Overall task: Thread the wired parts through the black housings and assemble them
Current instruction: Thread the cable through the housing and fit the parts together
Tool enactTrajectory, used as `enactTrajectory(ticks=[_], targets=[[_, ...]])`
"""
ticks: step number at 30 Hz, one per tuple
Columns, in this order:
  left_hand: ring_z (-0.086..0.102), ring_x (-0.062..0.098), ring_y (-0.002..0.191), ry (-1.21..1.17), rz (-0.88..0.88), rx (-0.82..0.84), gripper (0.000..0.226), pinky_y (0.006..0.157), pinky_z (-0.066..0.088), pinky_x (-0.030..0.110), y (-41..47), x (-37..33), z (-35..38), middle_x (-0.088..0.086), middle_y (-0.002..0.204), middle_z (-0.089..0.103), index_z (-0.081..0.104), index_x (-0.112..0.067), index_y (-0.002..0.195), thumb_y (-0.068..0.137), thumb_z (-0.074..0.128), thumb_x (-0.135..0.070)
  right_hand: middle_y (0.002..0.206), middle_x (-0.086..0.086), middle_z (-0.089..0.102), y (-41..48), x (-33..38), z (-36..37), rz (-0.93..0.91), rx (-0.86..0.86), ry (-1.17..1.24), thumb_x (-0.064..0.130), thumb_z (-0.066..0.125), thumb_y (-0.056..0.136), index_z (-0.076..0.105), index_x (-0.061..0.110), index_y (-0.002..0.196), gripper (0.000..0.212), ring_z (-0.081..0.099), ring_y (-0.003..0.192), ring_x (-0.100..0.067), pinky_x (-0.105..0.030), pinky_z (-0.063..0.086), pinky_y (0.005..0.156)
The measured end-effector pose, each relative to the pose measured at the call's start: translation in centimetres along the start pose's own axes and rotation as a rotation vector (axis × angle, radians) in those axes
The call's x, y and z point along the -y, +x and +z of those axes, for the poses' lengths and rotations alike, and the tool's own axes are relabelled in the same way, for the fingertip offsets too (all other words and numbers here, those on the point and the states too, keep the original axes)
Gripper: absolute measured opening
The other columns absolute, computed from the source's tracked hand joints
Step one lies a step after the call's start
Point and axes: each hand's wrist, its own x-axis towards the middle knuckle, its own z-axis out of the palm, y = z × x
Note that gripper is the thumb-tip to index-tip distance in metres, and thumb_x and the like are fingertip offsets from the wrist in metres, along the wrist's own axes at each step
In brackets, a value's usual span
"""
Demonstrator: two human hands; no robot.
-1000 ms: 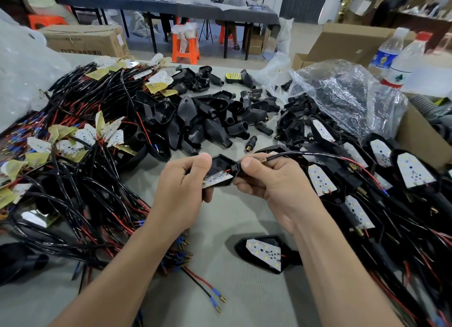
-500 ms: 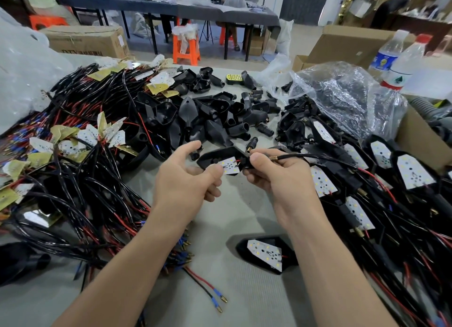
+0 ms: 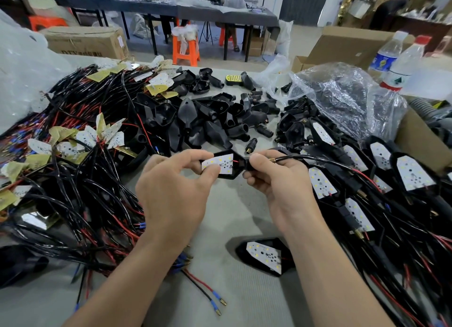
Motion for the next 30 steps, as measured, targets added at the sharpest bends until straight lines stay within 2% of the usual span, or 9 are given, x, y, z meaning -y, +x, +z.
enactTrajectory(ticks=[4,7,10,15,17,19,22,27,30], targets=[[0.052,0.005,0.088,-0.1,0.003,0.025,0.035,0.078,0.037,0.005,0.4,0.7,-0.1,-0.02,0.089,0.052,0.074,-0.05,0.102,0.07,0.084,-0.045,0.076,-0.012,0.068,-0.1,0.0,-0.2,0.0,0.059,0.018,-0.001,0.07,0.088,0.07,0.01,0.081,0.014,0.062,0.061,-0.022,-0.027,0.053,0.06],[0.066,0.001,0.084,-0.366,-0.28,0.212,0.033,0.072,0.05,0.011,1.1,0.7,0.2,-0.02,0.095,0.069,0.075,-0.04,0.109,0.077,0.082,-0.035,0.075,-0.011,0.068,-0.1,0.0,-0.2,0.004,0.098,0.017,0.004,0.074,0.084,0.072,0.015,0.076,0.013,0.063,0.063,-0.021,-0.027,0.053,0.061],[0.074,0.014,0.065,-0.644,-0.638,0.472,0.014,0.054,0.055,0.02,1.5,0.4,0.7,0.006,0.083,0.08,0.077,-0.01,0.101,0.097,0.069,-0.02,0.071,-0.008,0.069,-0.4,-0.2,0.0,-0.003,0.081,-0.088,0.007,0.075,0.087,0.072,0.014,0.073,0.016,0.061,0.055,-0.018,-0.024,0.048,0.051],[0.074,0.014,0.061,-0.791,-0.759,0.47,0.014,0.056,0.057,0.02,1.7,0.9,0.8,0.014,0.085,0.079,0.075,-0.002,0.103,0.094,0.071,-0.012,0.046,0.01,0.058,-1.2,-0.2,0.2,-0.236,-0.267,-0.96,0.063,0.068,0.078,0.064,0.014,0.061,0.052,0.048,0.044,-0.012,-0.031,0.041,0.054],[0.074,0.014,0.062,-0.792,-0.757,0.468,0.016,0.058,0.058,0.02,1.9,1.2,0.7,0.016,0.087,0.079,0.075,-0.001,0.103,0.091,0.074,-0.012,0.05,0.009,0.054,-2.0,0.4,0.8,-0.473,-0.346,-1.042,0.055,0.07,0.076,0.058,0.02,0.06,0.041,0.051,0.055,-0.012,-0.033,0.042,0.059],[0.074,0.013,0.064,-0.81,-0.734,0.507,0.026,0.059,0.058,0.02,1.9,1.5,0.5,0.017,0.09,0.079,0.077,-0.001,0.102,0.082,0.079,-0.019,0.065,0.021,0.057,-2.6,0.8,1.3,-0.752,-0.268,-1.092,0.035,0.075,0.072,0.066,0.03,0.078,0.012,0.053,0.081,-0.007,-0.033,0.046,0.08],[0.072,0.011,0.061,-0.852,-0.729,0.541,0.031,0.058,0.056,0.018,2.0,1.6,0.3,0.016,0.088,0.079,0.083,-0.006,0.088,0.069,0.08,-0.03,0.105,0.018,0.069,-3.0,0.8,1.5,-0.829,-0.076,-1.283,0.023,0.076,0.076,0.072,0.03,0.11,0.035,0.051,0.11,-0.011,-0.029,0.026,0.108],[0.068,0.009,0.056,-0.881,-0.758,0.499,0.025,0.053,0.055,0.018,2.1,1.3,0.7,0.009,0.075,0.075,0.084,-0.012,0.073,0.076,0.075,-0.035,0.093,0.009,0.074,-3.7,1.5,2.2,-0.774,-0.055,-1.437,0.008,0.077,0.074,0.071,0.033,0.112,0.045,0.064,0.092,-0.02,-0.031,0.033,0.083],[0.072,0.014,0.061,-1.021,-0.781,0.493,0.042,0.055,0.057,0.023,2.0,0.8,0.5,0.011,0.081,0.077,0.075,-0.007,0.099,0.096,0.058,-0.045,0.08,0.008,0.071,-3.9,3.7,2.0,-0.876,-0.216,-1.457,0.0,0.081,0.06,0.075,0.033,0.1,0.052,0.066,0.077,-0.022,-0.027,0.034,0.068]])
